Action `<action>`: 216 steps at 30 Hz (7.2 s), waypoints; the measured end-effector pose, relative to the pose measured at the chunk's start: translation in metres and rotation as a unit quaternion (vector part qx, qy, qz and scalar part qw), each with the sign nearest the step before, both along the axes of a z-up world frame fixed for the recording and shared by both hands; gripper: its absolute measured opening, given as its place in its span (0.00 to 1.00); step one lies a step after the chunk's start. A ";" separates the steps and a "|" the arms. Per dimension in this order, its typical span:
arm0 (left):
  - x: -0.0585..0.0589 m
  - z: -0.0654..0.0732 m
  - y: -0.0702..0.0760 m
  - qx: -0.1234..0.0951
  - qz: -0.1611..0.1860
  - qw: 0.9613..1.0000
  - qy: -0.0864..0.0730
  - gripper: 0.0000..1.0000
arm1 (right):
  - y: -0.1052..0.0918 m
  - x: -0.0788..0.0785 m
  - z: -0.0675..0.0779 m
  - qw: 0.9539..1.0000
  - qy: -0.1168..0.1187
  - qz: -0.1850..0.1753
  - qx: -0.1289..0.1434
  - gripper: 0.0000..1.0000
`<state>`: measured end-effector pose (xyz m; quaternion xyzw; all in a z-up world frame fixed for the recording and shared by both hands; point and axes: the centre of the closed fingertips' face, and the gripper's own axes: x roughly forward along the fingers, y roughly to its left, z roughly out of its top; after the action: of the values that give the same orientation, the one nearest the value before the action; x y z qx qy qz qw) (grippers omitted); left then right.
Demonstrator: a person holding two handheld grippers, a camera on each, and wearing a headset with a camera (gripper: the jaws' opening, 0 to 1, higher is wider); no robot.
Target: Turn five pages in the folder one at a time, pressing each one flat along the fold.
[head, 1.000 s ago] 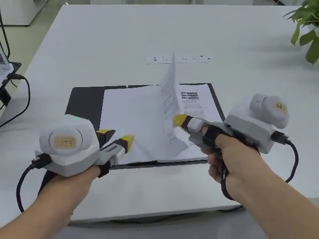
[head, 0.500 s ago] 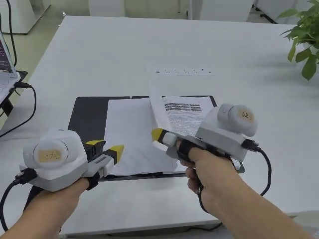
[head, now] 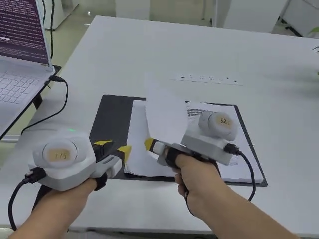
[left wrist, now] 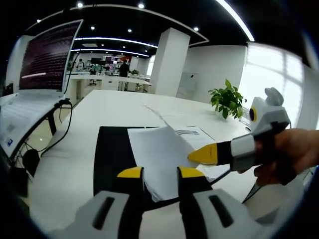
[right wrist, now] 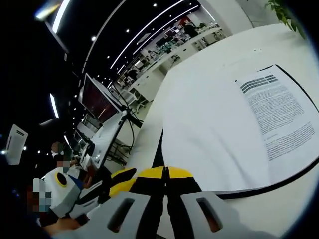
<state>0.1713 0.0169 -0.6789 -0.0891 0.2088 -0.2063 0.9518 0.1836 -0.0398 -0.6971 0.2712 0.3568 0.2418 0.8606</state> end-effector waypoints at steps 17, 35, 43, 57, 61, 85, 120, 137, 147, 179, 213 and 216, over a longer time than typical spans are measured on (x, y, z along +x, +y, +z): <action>-0.006 -0.005 0.008 -0.009 0.015 1.000 0.009 0.23 | 0.022 0.002 -0.053 0.998 0.046 0.016 -0.043 0.00; -0.018 -0.018 0.029 -0.003 0.033 0.999 0.034 0.21 | 0.036 -0.009 -0.096 0.994 0.063 0.052 -0.068 0.06; -0.009 -0.035 0.009 0.042 -0.029 0.997 0.059 0.22 | 0.032 -0.030 -0.075 0.996 0.052 0.069 -0.031 0.06; 0.020 -0.077 -0.050 0.099 -0.105 0.987 0.066 0.24 | -0.063 -0.021 -0.064 0.998 0.025 -0.029 -0.039 0.00; 0.027 -0.102 -0.051 0.127 -0.082 0.983 0.102 0.23 | -0.083 -0.018 -0.064 0.998 0.027 -0.051 -0.040 0.00; 0.026 -0.109 -0.050 0.120 -0.013 0.992 0.043 0.15 | -0.135 0.060 -0.057 0.995 -0.055 -0.056 -0.053 0.00; 0.028 -0.111 -0.049 0.101 0.017 0.994 0.043 0.13 | -0.129 0.204 -0.078 0.990 -0.109 -0.033 -0.088 0.00; 0.030 -0.112 -0.050 0.094 0.023 0.994 0.042 0.13 | -0.131 0.270 -0.081 0.989 -0.101 -0.056 -0.091 0.00; 0.030 -0.112 -0.050 0.093 0.023 0.995 0.040 0.13 | -0.128 0.243 -0.083 0.990 -0.118 -0.042 -0.068 0.00; 0.029 -0.111 -0.050 0.097 0.020 0.994 0.035 0.13 | -0.121 0.129 -0.064 0.993 -0.104 -0.045 0.011 0.00; 0.028 -0.110 -0.049 0.098 0.019 0.994 0.031 0.13 | -0.115 0.069 -0.071 0.996 -0.085 -0.019 0.032 0.00; 0.027 -0.110 -0.049 0.098 0.019 0.995 0.030 0.13 | -0.115 0.062 -0.072 0.996 -0.084 -0.017 0.031 0.00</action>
<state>0.1987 -0.0325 -0.7889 -0.0058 0.2546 -0.1641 0.9530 0.2454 -0.1544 -0.7690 0.2828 0.2709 0.2597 0.8827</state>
